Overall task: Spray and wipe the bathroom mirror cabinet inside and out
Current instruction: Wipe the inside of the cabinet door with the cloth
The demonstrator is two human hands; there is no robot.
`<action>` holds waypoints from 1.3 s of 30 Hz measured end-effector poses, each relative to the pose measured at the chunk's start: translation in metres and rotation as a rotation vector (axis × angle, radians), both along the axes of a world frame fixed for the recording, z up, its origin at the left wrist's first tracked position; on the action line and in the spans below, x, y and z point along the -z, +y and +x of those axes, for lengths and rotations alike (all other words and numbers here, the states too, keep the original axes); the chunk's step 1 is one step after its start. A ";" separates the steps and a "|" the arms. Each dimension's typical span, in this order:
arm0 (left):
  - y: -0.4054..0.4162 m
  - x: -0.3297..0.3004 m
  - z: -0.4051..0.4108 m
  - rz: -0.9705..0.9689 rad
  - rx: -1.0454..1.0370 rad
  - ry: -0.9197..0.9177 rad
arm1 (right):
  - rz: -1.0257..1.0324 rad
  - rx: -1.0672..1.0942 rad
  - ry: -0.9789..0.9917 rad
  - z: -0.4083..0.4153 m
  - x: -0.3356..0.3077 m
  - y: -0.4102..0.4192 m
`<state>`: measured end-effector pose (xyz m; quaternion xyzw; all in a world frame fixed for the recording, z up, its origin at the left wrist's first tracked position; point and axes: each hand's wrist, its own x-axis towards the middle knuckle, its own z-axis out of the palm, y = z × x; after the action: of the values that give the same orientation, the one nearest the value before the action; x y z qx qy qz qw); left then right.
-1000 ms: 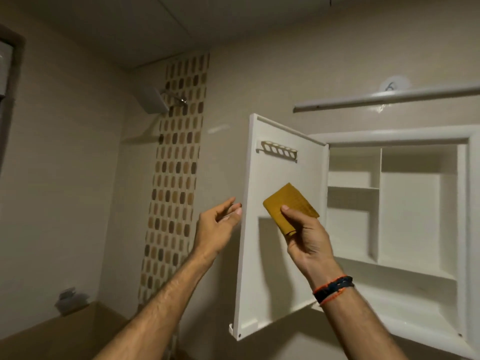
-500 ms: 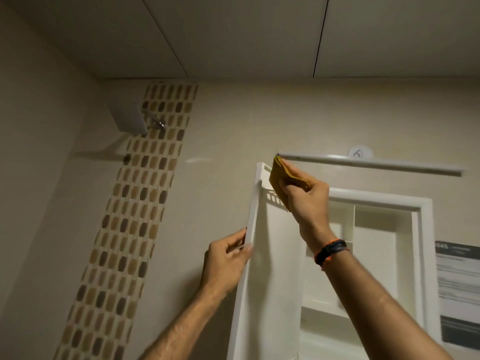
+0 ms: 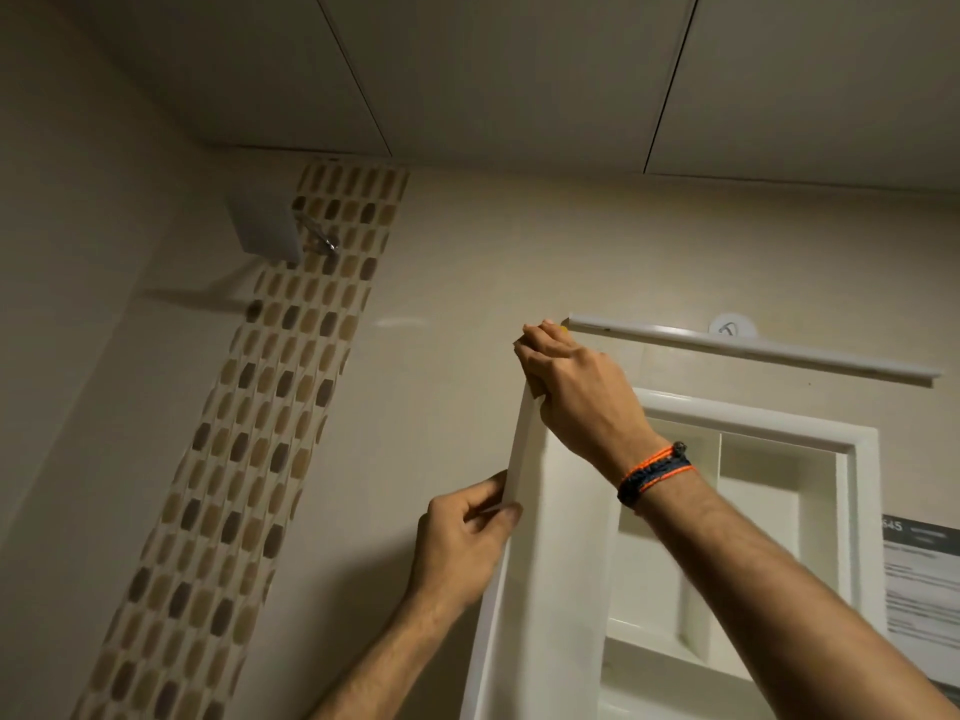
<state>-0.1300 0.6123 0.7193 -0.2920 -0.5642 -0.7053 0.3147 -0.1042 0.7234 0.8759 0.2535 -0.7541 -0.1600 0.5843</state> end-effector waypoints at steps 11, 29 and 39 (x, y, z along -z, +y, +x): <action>-0.004 0.025 -0.001 0.055 0.225 -0.143 | 0.004 0.034 -0.048 0.003 0.027 0.006; -0.030 0.107 0.002 0.126 0.445 -0.490 | 0.103 -0.038 -0.162 0.004 0.181 0.014; -0.038 0.145 0.008 0.026 0.419 -0.652 | 0.154 -0.002 -0.282 0.024 0.282 0.017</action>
<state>-0.1219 0.5745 0.5741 -0.1574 -0.5536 -0.8173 -0.0285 -0.0799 0.7404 0.5936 0.3184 -0.8139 -0.1795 0.4517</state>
